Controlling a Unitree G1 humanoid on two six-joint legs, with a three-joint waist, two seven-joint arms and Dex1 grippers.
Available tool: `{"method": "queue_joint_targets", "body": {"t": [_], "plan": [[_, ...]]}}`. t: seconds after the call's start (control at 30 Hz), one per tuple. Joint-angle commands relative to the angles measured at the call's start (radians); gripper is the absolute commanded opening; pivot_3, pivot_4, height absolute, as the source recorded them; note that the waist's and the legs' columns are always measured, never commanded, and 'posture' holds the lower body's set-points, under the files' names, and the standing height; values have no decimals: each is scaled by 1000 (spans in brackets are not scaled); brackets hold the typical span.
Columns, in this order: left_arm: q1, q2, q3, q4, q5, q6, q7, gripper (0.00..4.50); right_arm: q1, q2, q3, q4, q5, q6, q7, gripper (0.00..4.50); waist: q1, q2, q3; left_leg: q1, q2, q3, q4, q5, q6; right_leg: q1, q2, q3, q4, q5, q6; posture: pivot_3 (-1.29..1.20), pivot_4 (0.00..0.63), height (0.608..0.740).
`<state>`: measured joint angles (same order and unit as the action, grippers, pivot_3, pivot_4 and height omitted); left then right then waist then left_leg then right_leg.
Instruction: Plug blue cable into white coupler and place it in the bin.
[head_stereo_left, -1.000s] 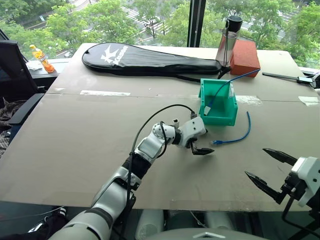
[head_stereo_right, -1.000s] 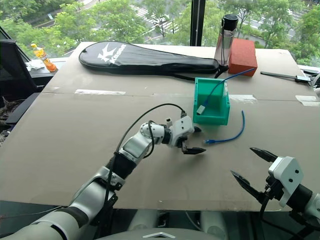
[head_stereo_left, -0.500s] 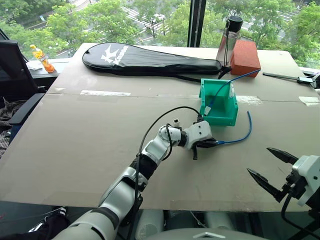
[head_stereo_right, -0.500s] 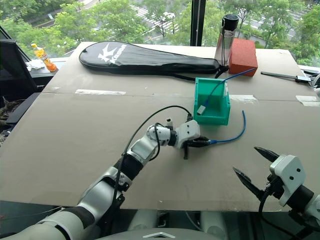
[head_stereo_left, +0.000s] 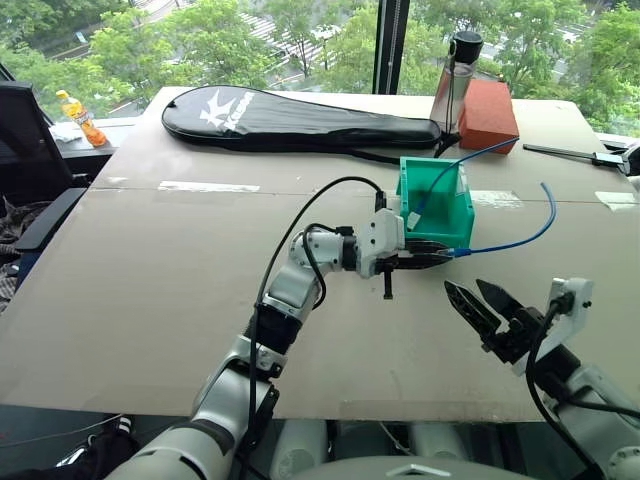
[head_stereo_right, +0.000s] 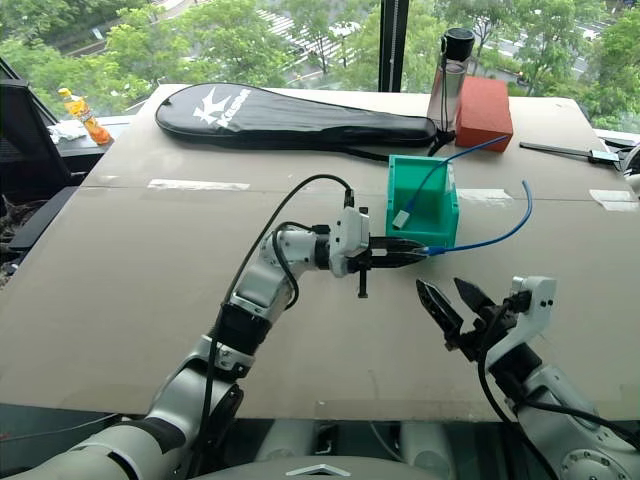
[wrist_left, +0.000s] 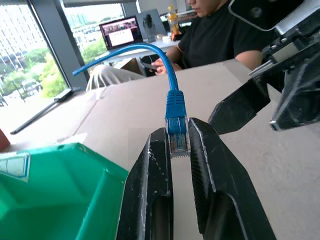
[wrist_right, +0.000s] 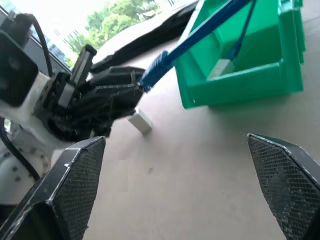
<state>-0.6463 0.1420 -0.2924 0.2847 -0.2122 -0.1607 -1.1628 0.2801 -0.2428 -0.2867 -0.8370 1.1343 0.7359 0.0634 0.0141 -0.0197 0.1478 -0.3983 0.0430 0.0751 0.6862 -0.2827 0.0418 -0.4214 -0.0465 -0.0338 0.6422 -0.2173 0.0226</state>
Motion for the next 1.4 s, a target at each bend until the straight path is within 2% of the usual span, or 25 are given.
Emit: {"method": "queue_joint_targets", "body": {"t": [0.03, 0.13, 0.17, 0.2, 0.27, 0.6, 0.7, 0.83, 0.87, 1.1, 1.23, 1.27, 1.4], "plan": [[-19, -13, 19, -38, -10, -72, 20, 11, -73, 16, 4, 3, 131, -49, -120, 4500, 2, 0, 0, 0, 0, 0, 0, 0, 0, 0, 0, 0, 0, 2, 3, 0, 150, 740], [-22, -18, 27, -39, -4, -120, 38, 11, -122, 24, 15, 3, 238, -96, -175, 4500, 0, 0, 0, -1, 0, -1, -1, 0, 0, 0, 0, 0, 0, 2, 4, 0, 150, 740], [-23, -18, 29, -40, -3, -130, 43, 0, -129, 22, 17, 3, 264, -109, -190, 3980, 0, 0, 0, -1, -1, -1, -1, 0, 0, 0, 0, 0, 0, 1, 4, 0, 150, 740], [-23, -17, 30, -42, -5, -134, 46, 0, -137, 16, 25, 2, 280, -115, -206, 3759, 0, 0, 0, -1, -1, -1, -1, 0, 0, 0, 0, 0, 0, 1, 5, 0, 150, 740], [-24, -16, 29, -45, -9, -138, 49, 0, -152, 2, 40, 3, 300, -127, -234, 2885, -1, 0, 0, -1, -1, -1, -1, 0, 0, 0, 0, 0, 0, 1, 5, 0, 150, 740], [-27, -10, 37, -37, -14, -156, 67, 0, -252, -3, 131, 3, 369, -213, -368, 2885, -1, 0, 0, -1, -1, -1, -1, 0, 0, 0, 0, 0, 0, 1, 5, 0, 150, 740], [-27, -10, 35, -35, -13, -161, 67, 0, -264, -11, 149, 3, 374, -228, -388, 1959, 0, 0, 0, -1, -1, -1, -1, 0, 0, 0, 0, 0, 0, 1, 5, 0, 150, 740], [-26, -8, 34, -34, -16, -165, 66, 0, -267, -24, 166, 5, 373, -240, -396, 301, -1, 0, 0, -1, -1, -1, -1, 0, 0, 0, 0, 0, 0, 1, 5, 0, 150, 740], [-27, -8, 35, -33, -16, -165, 67, 0, -265, -30, 172, 6, 371, -240, -394, 68, -1, 0, 0, -1, -1, -1, -1, 0, 0, 0, 0, 0, 0, 1, 5, 0, 150, 740], [-20, -7, 40, -38, -14, -146, 87, 0, -250, -52, 194, 11, 352, -255, -373, 68, -1, 0, 0, -1, -1, -1, -1, 0, 0, 0, 0, 0, 0, 1, 5, 0, 150, 740], [3, 20, 68, -103, -96, 23, 83, 0, -264, -68, 192, 23, 345, -262, -364, 68, -2, 0, 0, -1, 0, -1, -1, 0, 0, 0, 0, 0, 0, 1, 5, 0, 150, 740], [9, 36, 73, -120, -104, 54, 84, 991, -269, -75, 190, 27, 342, -262, -360, 0, -2, 0, 0, -1, 0, -1, -1, 0, 0, 0, 0, 0, 0, 1, 5, 0, 150, 740], [61, 142, 160, -222, -174, 253, 131, 2816, -284, -118, 170, 59, 337, -259, -323, 0, -12, 0, 0, 0, 1, -1, -1, 0, 0, 0, 0, 1, 0, 1, 5, 0, 150, 740]]}}
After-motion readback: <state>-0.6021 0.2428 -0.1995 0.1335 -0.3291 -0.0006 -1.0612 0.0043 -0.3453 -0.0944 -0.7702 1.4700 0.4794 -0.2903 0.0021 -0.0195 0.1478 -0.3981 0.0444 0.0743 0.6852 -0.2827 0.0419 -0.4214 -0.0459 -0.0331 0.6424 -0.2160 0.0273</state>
